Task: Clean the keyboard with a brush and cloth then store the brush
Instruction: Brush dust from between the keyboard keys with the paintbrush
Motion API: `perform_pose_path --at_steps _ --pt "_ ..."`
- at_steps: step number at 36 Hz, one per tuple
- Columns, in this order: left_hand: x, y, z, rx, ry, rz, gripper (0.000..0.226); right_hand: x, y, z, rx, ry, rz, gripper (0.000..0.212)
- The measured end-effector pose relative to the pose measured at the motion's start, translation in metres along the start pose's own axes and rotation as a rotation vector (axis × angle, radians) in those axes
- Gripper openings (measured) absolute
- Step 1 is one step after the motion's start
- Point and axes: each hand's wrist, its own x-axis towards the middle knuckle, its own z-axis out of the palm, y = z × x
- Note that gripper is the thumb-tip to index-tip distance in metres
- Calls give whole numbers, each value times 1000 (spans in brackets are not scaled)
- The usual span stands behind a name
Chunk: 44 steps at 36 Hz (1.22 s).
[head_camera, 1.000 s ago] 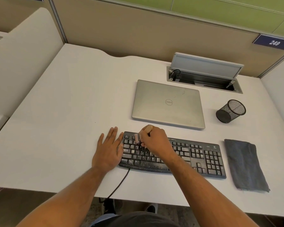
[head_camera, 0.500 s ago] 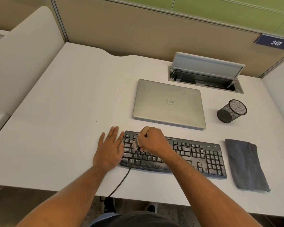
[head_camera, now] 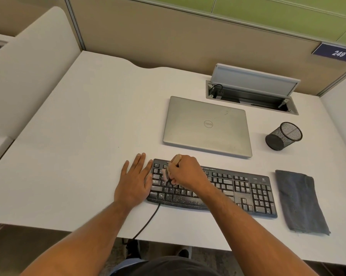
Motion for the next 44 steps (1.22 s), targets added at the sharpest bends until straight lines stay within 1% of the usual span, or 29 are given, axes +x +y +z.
perform_pose_path --at_steps 2,5,7,12,14,18,19,24,25,28,29,34,39,44 --pt "0 0 0 -1 1 4 60 2 0 0 4 -12 4 34" --pt "0 0 0 -3 1 3 59 2 -4 1 96 82 -25 29" --pt "0 0 0 -6 -2 -2 59 2 -5 4 126 102 -35 29" --pt "0 0 0 -16 -2 -1 61 4 -5 11 84 -5 -13 31" --pt "0 0 -1 -14 -6 0 62 5 -6 10 110 -19 -3 31" --pt "1 0 -1 -16 -10 -10 62 4 -8 12 130 114 -27 30" --pt "0 0 -1 -15 -10 -9 62 4 -8 13 125 107 -25 31" --pt "0 -1 1 -21 5 1 60 7 -8 11 87 -29 7 36" --pt "0 -1 0 -21 5 5 60 8 -9 11 88 -21 6 36" --pt "0 0 0 -34 12 3 59 8 -9 12 111 77 -16 33" --pt "0 0 0 -35 14 0 59 8 -9 12 105 81 -16 33" --pt "0 -1 0 -39 22 2 58 9 -9 12 36 -29 7 35" --pt "0 -1 1 -31 9 -6 59 8 -10 12 57 91 -28 37" --pt "-1 -2 1 -19 9 5 59 7 -14 9 -15 -42 -2 36"
